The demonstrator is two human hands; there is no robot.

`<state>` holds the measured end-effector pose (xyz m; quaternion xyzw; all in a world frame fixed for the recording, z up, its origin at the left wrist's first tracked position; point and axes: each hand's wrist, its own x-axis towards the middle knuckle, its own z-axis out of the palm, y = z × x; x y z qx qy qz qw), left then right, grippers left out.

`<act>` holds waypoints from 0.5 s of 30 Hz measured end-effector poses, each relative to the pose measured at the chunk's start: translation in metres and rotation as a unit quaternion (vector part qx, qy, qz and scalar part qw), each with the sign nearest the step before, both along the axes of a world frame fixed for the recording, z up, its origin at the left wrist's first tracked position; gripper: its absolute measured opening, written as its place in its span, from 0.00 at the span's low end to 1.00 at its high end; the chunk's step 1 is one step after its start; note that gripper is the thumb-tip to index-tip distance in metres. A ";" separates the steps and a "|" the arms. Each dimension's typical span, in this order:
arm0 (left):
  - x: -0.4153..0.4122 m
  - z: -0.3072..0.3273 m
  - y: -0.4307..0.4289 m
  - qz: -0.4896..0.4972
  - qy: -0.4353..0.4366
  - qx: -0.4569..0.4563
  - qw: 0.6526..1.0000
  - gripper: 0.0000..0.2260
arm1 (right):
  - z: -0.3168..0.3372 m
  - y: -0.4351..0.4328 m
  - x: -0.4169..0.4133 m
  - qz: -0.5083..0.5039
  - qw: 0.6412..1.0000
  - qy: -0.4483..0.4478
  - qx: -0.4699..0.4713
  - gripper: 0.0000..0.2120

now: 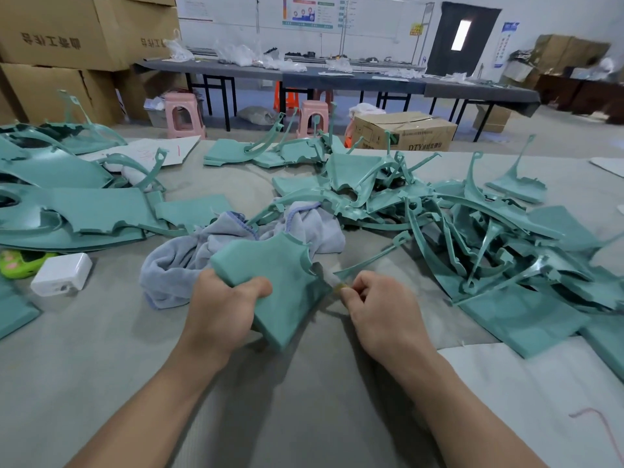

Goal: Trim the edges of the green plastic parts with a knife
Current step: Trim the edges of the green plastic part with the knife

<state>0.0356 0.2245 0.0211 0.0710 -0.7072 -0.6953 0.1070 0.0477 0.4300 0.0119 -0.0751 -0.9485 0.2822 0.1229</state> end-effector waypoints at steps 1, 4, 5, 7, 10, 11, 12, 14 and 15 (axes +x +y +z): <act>0.000 0.000 0.000 0.002 -0.003 0.006 1.000 0.17 | 0.000 0.004 -0.001 -0.009 1.000 -0.003 0.010 0.14; 0.000 0.000 -0.001 0.009 -0.004 0.022 1.000 0.18 | 0.000 0.023 -0.004 -0.076 0.997 0.003 0.015 0.15; 0.000 0.002 -0.001 0.009 -0.004 0.022 1.000 0.17 | 0.002 0.032 -0.006 -0.106 0.994 0.003 0.009 0.16; 0.002 0.004 -0.001 0.003 -0.002 0.024 1.000 0.14 | 0.008 0.048 -0.007 -0.170 0.985 0.005 -0.006 0.15; 0.002 0.004 -0.001 0.001 0.008 0.020 1.000 0.14 | 0.012 0.048 0.000 -0.149 0.987 0.062 -0.027 0.14; 0.002 0.004 -0.001 -0.001 0.010 0.017 1.000 0.14 | 0.011 0.037 0.004 -0.084 0.993 0.075 -0.040 0.14; 0.001 0.004 -0.002 -0.004 0.009 0.015 1.000 0.14 | 0.010 0.024 0.009 -0.014 0.996 0.073 -0.044 0.13; 0.000 0.002 -0.005 -0.007 0.005 0.019 1.000 0.13 | 0.005 0.009 0.012 0.059 0.997 0.048 0.002 0.12; -0.001 0.001 -0.007 -0.006 0.003 0.021 1.000 0.13 | 0.005 0.012 0.008 0.043 0.998 0.041 0.028 0.12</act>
